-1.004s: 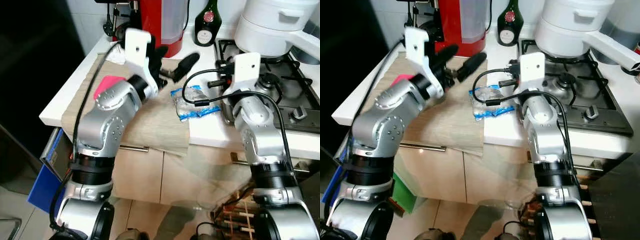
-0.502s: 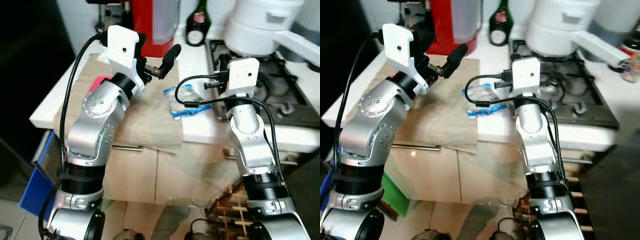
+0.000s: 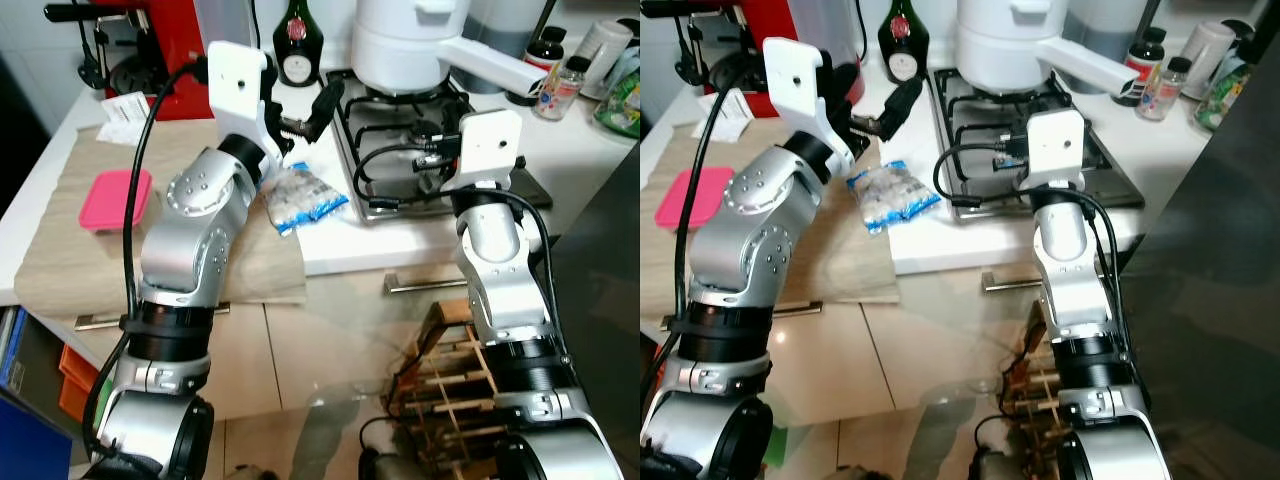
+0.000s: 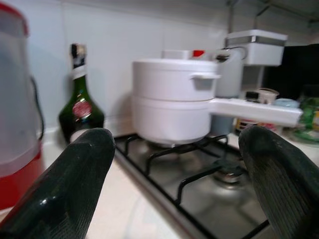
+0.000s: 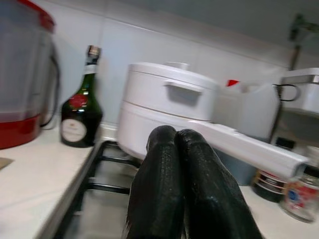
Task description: Restocking fridge
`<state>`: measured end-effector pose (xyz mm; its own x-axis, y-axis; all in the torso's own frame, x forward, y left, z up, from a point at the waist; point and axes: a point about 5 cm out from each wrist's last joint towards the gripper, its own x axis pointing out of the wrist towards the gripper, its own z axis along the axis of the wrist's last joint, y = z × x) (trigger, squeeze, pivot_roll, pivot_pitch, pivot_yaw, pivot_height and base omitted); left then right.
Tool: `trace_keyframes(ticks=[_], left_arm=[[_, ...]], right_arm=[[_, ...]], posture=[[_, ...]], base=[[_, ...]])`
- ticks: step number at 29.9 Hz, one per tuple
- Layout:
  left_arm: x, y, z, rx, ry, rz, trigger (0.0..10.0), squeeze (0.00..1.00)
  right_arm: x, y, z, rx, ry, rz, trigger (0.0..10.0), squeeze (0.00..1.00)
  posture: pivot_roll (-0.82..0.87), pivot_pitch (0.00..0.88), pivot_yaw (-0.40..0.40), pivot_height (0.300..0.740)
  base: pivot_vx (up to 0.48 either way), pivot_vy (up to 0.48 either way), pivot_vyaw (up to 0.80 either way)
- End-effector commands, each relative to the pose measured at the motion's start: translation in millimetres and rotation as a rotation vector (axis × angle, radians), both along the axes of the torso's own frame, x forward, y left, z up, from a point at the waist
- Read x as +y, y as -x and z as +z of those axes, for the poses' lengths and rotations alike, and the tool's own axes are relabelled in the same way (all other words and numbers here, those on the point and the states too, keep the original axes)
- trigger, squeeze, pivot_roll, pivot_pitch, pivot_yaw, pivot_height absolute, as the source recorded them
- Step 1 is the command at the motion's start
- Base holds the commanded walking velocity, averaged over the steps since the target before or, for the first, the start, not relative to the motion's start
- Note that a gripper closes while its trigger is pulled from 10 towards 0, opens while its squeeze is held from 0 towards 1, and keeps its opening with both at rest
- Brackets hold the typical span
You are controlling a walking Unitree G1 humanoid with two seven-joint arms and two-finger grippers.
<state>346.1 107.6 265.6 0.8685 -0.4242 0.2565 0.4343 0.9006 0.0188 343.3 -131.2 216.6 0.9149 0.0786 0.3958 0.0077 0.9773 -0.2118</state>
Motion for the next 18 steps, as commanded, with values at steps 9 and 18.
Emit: trace_keyframes(ticks=[9, 18], left_arm=[[3.1, -4.3, 4.6, -0.013, -0.016, -0.013, 10.0, 0.0], [3.1, -6.7, -0.8, -0.001, -0.074, -0.009, 10.0, 0.0]], right_arm=[[4.2, 2.9, -4.4, 0.006, -0.002, 0.019, 10.0, 0.35], [4.8, 2.3, -4.6, 0.003, -0.004, 0.02, 10.0, 0.34]], posture=[[-0.06, 0.0, 0.029, 0.74], [-0.05, 0.0, 0.027, 0.74]], base=[[0.0, 0.472, -0.68], [0.0, 0.158, 0.0]])
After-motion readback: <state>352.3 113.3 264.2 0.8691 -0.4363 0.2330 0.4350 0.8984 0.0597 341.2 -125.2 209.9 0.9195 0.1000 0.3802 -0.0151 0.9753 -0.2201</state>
